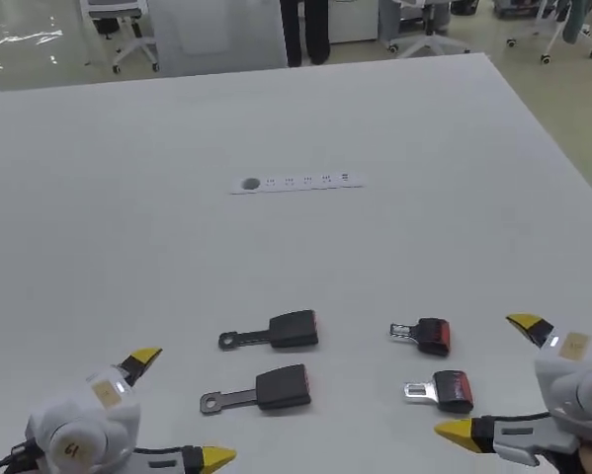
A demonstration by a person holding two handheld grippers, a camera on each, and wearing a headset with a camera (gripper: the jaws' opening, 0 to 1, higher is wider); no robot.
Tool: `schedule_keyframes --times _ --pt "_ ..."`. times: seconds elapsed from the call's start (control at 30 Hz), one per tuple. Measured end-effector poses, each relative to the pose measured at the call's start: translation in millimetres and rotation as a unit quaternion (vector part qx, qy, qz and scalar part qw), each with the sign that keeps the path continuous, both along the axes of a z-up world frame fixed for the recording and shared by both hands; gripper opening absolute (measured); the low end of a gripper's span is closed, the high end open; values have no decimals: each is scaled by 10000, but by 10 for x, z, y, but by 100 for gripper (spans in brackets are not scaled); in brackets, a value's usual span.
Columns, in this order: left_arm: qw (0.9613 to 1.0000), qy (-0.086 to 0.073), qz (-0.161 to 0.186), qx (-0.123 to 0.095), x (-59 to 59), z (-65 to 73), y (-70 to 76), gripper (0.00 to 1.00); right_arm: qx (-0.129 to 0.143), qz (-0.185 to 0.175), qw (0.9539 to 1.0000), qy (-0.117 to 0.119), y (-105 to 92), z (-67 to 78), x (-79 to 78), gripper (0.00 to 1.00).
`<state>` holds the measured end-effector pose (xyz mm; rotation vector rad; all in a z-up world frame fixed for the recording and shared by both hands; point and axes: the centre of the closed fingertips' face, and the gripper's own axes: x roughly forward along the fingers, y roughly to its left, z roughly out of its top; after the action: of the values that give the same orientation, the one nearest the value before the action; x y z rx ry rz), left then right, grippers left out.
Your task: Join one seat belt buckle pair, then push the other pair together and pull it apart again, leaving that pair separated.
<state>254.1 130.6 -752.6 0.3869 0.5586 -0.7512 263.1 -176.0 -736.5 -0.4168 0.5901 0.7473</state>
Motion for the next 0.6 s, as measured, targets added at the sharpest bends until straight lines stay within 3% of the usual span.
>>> schedule_keyframes --times 0.37,0.6 --pt "10000 56 -30 56 -67 -21 12 98 52 44 10000 57 -4 -50 -56 100" --pt "9990 134 -174 377 -133 -131 51 99 -33 -48 9999 161 -60 -110 -96 95"
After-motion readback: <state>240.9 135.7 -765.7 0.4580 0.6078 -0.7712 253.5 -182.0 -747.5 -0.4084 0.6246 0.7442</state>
